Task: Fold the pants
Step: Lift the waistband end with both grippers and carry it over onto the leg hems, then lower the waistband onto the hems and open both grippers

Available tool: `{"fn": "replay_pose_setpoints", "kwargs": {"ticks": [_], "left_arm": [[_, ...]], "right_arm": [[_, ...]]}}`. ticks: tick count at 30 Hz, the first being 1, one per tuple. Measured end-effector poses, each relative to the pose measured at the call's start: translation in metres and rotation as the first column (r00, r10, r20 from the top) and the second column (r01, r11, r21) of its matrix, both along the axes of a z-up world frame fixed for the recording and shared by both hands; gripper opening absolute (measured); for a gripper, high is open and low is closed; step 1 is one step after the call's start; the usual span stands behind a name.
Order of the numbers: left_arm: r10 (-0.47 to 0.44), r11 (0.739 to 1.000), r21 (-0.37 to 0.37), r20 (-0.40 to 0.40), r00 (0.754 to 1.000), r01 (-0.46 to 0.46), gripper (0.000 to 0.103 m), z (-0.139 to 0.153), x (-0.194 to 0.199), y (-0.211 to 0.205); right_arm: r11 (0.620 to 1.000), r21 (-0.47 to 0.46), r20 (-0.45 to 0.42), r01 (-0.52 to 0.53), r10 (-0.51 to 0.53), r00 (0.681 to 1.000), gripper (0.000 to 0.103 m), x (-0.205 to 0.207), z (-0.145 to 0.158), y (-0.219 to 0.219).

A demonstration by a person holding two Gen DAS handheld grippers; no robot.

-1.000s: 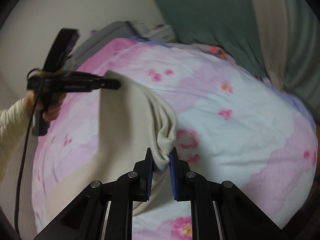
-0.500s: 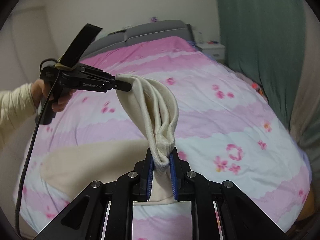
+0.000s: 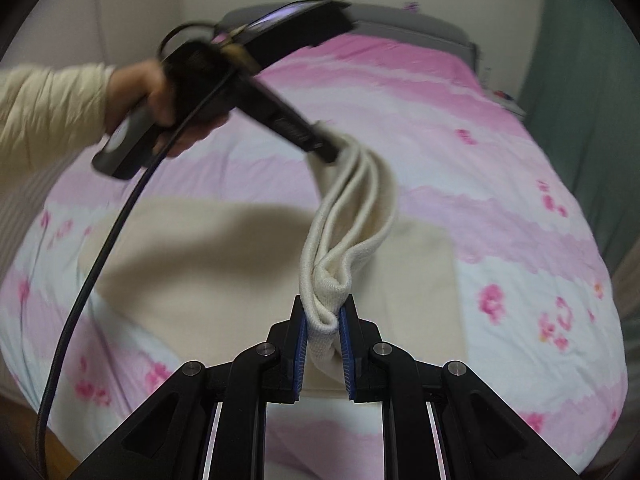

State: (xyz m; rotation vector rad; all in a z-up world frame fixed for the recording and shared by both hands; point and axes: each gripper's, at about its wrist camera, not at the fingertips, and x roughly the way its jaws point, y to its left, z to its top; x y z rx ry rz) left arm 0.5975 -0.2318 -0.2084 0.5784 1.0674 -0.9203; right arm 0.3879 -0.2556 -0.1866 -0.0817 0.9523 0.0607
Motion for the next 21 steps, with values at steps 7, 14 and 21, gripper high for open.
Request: {"fn": "replay_pose_setpoints", "kwargs": {"ticks": [7, 14, 21], "left_arm": [[0.018, 1.000, -0.015, -0.020, 1.000, -0.019, 0.019, -0.037, 0.001, 0.041], [0.076, 0.991, 0.104, 0.048, 0.996, -0.081, 0.031, -0.060, 0.002, 0.080], [0.335, 0.942, -0.001, -0.114, 0.935, -0.337, 0.054, -0.051, 0.007, 0.150]], "right_arm": [[0.996, 0.009, -0.096, -0.090, 0.091, 0.991, 0.015, 0.010, -0.047, 0.046], [0.992, 0.025, -0.181, -0.127, 0.130, 0.975, 0.016, 0.015, -0.088, 0.068], [0.985, -0.007, -0.248, -0.171, 0.164, 0.955, 0.016, 0.010, -0.115, 0.077]]}}
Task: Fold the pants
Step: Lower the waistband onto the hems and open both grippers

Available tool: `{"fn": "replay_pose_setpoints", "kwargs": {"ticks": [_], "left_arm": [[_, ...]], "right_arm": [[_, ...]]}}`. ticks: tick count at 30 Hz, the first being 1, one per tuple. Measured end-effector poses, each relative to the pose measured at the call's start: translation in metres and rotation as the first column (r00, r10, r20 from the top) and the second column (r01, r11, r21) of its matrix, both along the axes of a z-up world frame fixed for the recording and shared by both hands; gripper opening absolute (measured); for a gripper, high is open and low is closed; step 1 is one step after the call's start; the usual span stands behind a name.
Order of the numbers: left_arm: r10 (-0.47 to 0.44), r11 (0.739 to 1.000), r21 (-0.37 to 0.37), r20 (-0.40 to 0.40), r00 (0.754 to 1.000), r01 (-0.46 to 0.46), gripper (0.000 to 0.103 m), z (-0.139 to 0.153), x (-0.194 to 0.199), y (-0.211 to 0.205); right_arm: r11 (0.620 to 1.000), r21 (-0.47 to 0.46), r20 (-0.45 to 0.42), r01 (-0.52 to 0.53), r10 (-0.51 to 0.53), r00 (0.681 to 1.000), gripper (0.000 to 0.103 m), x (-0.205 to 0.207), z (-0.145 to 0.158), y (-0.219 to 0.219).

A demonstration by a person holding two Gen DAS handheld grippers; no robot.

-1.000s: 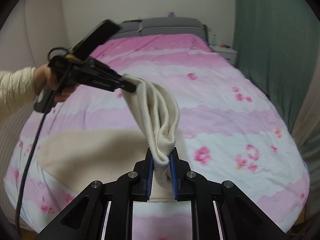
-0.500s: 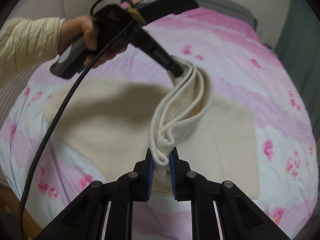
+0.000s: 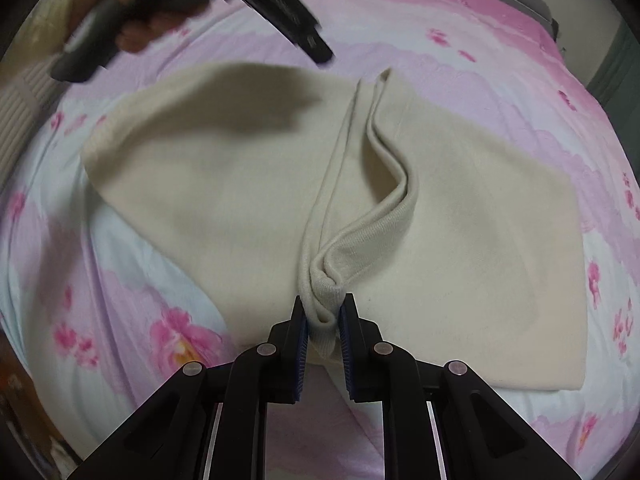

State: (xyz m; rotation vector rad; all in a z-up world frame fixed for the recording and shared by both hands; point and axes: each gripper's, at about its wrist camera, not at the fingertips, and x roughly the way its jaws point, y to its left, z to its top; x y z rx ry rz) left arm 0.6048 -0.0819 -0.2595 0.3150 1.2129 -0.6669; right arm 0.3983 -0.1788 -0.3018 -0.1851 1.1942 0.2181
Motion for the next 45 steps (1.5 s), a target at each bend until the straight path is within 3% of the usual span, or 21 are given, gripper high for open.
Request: {"fn": "replay_pose_setpoints", "kwargs": {"ticks": [3, 6, 9, 10, 14, 16, 18, 20, 22, 24, 26, 28, 30, 32, 34, 35, 36, 39, 42, 44, 45], "left_arm": [[0.087, 0.983, -0.150, -0.136, 0.987, -0.107, 0.057, -0.005, -0.006, 0.001], [0.125, 0.962, -0.210, -0.227, 0.966, -0.174, 0.062, -0.017, -0.008, -0.016], [0.143, 0.963, -0.190, -0.247, 0.959, -0.192, 0.063, -0.029, -0.005, -0.037], [0.153, 0.962, -0.185, -0.244, 0.958, -0.201, 0.063, -0.030, -0.004, -0.041], [0.169, 0.951, -0.210, -0.266, 0.949, -0.228, 0.063, -0.036, 0.001, -0.045], [0.192, 0.946, -0.202, -0.284, 0.940, -0.254, 0.063, -0.042, 0.007, -0.049], [0.236, 0.935, -0.187, -0.302, 0.924, -0.300, 0.063, -0.051, 0.015, -0.049], [0.275, 0.919, -0.185, -0.330, 0.903, -0.347, 0.061, -0.058, 0.021, -0.045], [0.309, 0.897, -0.187, -0.382, 0.871, -0.400, 0.057, -0.066, 0.026, -0.043], [0.328, 0.887, -0.184, -0.394, 0.859, -0.423, 0.047, -0.070, 0.027, -0.044], [0.315, 0.903, -0.174, -0.355, 0.880, -0.394, 0.024, -0.068, 0.024, -0.047], [0.280, 0.915, -0.201, -0.303, 0.911, -0.349, 0.020, -0.058, 0.019, -0.047], [0.237, 0.908, -0.279, -0.273, 0.933, -0.312, 0.019, -0.040, 0.015, -0.038], [0.220, 0.900, -0.316, -0.262, 0.940, -0.299, 0.019, -0.032, 0.014, -0.033], [0.224, 0.911, -0.294, -0.236, 0.946, -0.289, 0.018, -0.034, 0.018, -0.032], [0.239, 0.919, -0.267, -0.206, 0.949, -0.289, 0.002, -0.037, 0.022, -0.032], [0.277, 0.924, -0.222, -0.168, 0.946, -0.310, 0.002, -0.040, 0.029, -0.031], [0.362, 0.911, -0.149, -0.161, 0.918, -0.385, 0.002, -0.051, 0.045, -0.015], [0.323, 0.928, -0.158, -0.107, 0.940, -0.337, 0.005, -0.034, 0.036, -0.002], [0.275, 0.950, -0.141, -0.041, 0.961, -0.278, 0.026, -0.011, 0.020, 0.005], [0.254, 0.960, -0.125, 0.010, 0.967, -0.251, 0.031, 0.002, 0.010, 0.008]], "right_arm": [[1.000, -0.014, -0.012, -0.017, 0.016, 1.000, 0.016, -0.002, -0.004, 0.002], [0.996, -0.062, -0.003, -0.066, 0.066, 0.998, 0.017, -0.006, -0.006, 0.014], [0.993, -0.081, -0.012, -0.091, 0.091, 0.996, 0.019, -0.011, -0.013, 0.021], [0.994, -0.069, -0.021, -0.086, 0.085, 0.996, 0.024, -0.010, -0.014, 0.018], [0.997, 0.081, -0.062, -0.010, 0.015, 0.998, 0.030, -0.014, 0.001, 0.006], [0.991, 0.112, 0.011, 0.076, -0.077, 0.997, 0.037, -0.015, 0.019, -0.002], [0.985, 0.110, 0.087, 0.131, -0.141, 0.986, 0.044, -0.013, 0.029, -0.008], [0.983, 0.112, 0.123, 0.149, -0.162, 0.979, 0.044, -0.005, 0.028, -0.009], [0.980, 0.127, 0.099, 0.153, -0.166, 0.981, 0.044, 0.004, 0.018, -0.009], [0.973, 0.153, 0.058, 0.175, -0.185, 0.981, 0.044, 0.014, 0.003, -0.010], [0.968, 0.167, 0.016, 0.188, -0.193, 0.981, 0.044, 0.020, -0.010, -0.011], [0.971, 0.158, -0.017, 0.179, -0.178, 0.984, 0.042, 0.024, -0.023, -0.008], [0.977, 0.145, -0.027, 0.159, -0.157, 0.987, 0.028, 0.022, -0.029, -0.005], [0.977, 0.159, -0.032, 0.142, -0.139, 0.990, 0.021, 0.019, -0.029, -0.005], [0.975, 0.186, -0.044, 0.122, -0.115, 0.992, 0.014, 0.018, -0.027, -0.003], [0.973, 0.208, -0.048, 0.101, -0.093, 0.995, 0.012, 0.019, -0.026, 0.000], [0.972, 0.220, -0.060, 0.084, -0.073, 0.996, 0.012, 0.022, -0.027, 0.005], [0.968, 0.235, -0.093, 0.085, -0.065, 0.994, 0.011, 0.026, -0.034, 0.010], [0.942, 0.289, -0.150, 0.173, -0.134, 0.980, 0.011, 0.035, -0.035, -0.001], [0.943, 0.289, -0.142, 0.166, -0.130, 0.981, 0.013, 0.034, -0.024, -0.004], [0.949, 0.276, -0.128, 0.153, -0.122, 0.984, 0.018, 0.032, -0.015, -0.004]]}}
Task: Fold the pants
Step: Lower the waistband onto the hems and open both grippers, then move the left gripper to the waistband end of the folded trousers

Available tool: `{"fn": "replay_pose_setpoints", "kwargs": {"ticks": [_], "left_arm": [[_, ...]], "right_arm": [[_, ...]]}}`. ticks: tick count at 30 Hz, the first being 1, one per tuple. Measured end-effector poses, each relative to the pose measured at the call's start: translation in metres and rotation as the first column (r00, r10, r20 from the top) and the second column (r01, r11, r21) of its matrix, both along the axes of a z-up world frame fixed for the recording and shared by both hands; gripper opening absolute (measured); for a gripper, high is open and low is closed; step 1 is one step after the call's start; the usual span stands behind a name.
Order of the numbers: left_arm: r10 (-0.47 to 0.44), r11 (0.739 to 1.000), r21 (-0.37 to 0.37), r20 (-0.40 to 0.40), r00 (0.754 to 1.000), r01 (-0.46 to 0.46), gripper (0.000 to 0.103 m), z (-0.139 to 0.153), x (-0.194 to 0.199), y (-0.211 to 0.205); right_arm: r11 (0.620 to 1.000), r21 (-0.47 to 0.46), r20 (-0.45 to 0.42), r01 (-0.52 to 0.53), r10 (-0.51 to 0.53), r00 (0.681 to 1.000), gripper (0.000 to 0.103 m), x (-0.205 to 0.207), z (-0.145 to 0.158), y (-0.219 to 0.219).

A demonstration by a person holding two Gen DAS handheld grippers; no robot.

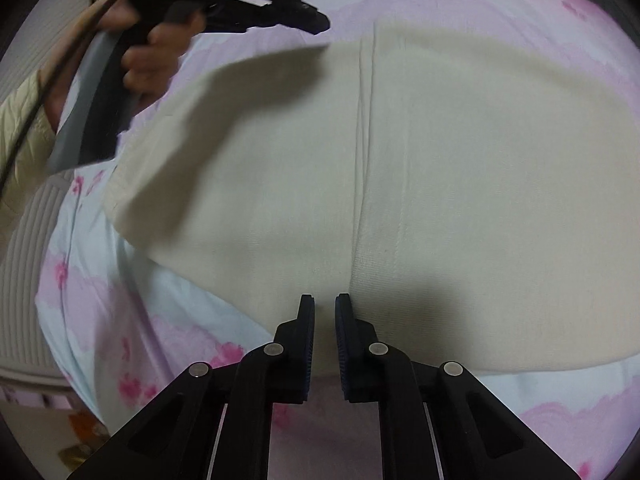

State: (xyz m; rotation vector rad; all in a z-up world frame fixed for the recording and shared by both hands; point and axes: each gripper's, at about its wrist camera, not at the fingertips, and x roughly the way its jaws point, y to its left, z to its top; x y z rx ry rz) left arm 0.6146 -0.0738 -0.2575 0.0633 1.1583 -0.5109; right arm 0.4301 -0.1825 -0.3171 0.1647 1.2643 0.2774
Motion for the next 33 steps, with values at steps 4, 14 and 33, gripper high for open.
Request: {"fn": "replay_pose_setpoints", "kwargs": {"ticks": [4, 14, 33], "left_arm": [[-0.044, 0.994, 0.109, 0.137, 0.990, 0.029, 0.053, 0.043, -0.043, 0.007], [0.134, 0.979, 0.135, 0.140, 0.981, -0.153, 0.067, 0.098, -0.188, 0.032], [0.482, 0.866, 0.058, 0.165, 0.860, -0.496, 0.084, 0.135, -0.342, 0.068]], "right_arm": [[1.000, -0.029, 0.060, -0.001, 0.003, 0.998, 0.053, -0.026, 0.033, -0.005], [0.998, -0.055, 0.193, -0.044, 0.054, 0.980, 0.062, -0.078, 0.127, -0.027], [0.988, -0.041, 0.296, -0.147, 0.152, 0.943, 0.071, -0.136, 0.197, -0.047]]}}
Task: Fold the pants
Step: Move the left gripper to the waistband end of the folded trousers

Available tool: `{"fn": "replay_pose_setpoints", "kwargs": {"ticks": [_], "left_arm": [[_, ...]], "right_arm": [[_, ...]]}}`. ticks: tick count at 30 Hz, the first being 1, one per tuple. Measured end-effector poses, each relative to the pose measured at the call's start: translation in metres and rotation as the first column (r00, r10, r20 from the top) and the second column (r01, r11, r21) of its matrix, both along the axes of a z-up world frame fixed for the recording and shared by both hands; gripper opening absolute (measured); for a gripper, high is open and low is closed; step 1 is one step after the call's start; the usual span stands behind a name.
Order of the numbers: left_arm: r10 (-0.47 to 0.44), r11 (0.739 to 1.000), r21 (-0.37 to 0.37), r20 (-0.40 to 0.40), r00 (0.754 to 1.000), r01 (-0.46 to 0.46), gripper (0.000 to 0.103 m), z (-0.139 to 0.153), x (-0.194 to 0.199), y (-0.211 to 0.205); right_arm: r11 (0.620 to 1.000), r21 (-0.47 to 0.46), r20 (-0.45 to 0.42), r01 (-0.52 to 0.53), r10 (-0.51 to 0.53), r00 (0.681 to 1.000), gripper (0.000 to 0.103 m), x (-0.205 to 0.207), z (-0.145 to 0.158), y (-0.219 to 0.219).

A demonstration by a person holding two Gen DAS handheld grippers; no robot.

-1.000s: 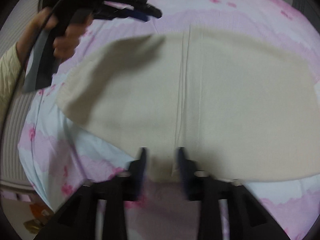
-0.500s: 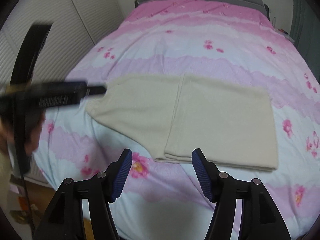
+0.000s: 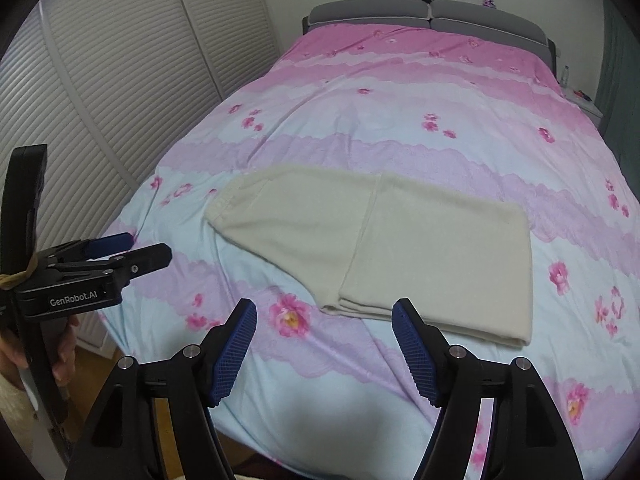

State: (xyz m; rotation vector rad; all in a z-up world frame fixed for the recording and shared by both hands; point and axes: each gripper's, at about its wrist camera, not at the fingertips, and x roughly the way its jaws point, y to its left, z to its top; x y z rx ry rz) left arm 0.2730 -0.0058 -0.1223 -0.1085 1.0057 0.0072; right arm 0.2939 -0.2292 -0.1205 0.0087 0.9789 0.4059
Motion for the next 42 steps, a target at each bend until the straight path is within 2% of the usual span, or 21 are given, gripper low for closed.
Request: {"fn": "replay_pose_setpoints", "kwargs": {"ticks": [6, 11, 20, 25, 30, 33, 38, 42], "left_arm": [[0.037, 0.998, -0.045, -0.004, 0.999, -0.037, 0.086, -0.007, 0.004, 0.045], [0.023, 0.995, -0.098, -0.026, 0.999, -0.026, 0.086, -0.022, 0.027, 0.086], [0.009, 0.978, -0.208, -0.067, 0.998, -0.023, 0.086, -0.083, 0.088, 0.156], [0.002, 0.938, -0.344, -0.109, 0.994, -0.040, 0.085, -0.135, 0.124, 0.184], [0.008, 0.890, -0.448, -0.165, 0.986, -0.083, 0.079, -0.185, 0.154, 0.203], [0.013, 0.879, -0.466, -0.197, 0.980, -0.105, 0.076, -0.205, 0.164, 0.208], [0.021, 0.831, -0.539, -0.213, 0.977, -0.136, 0.063, -0.227, 0.179, 0.219], [0.033, 0.804, -0.570, -0.237, 0.971, -0.166, 0.062, -0.244, 0.194, 0.227]], "right_arm": [[0.999, -0.026, 0.019, -0.040, 0.040, 0.999, 0.071, 0.007, 0.004, 0.039], [0.999, -0.043, 0.007, -0.018, 0.019, 1.000, 0.071, 0.020, 0.004, 0.079], [0.992, -0.118, -0.049, 0.039, -0.045, 0.998, 0.071, 0.068, -0.030, 0.154], [0.986, -0.158, -0.110, 0.062, -0.079, 0.991, 0.071, 0.106, -0.056, 0.185], [0.977, -0.207, -0.174, 0.052, -0.089, 0.981, 0.071, 0.142, -0.085, 0.210], [0.973, -0.227, -0.189, 0.037, -0.081, 0.979, 0.071, 0.153, -0.096, 0.223], [0.967, -0.254, -0.218, 0.011, -0.068, 0.974, 0.071, 0.165, -0.112, 0.239], [0.967, -0.255, -0.244, 0.002, -0.066, 0.968, 0.071, 0.170, -0.122, 0.248]]}}
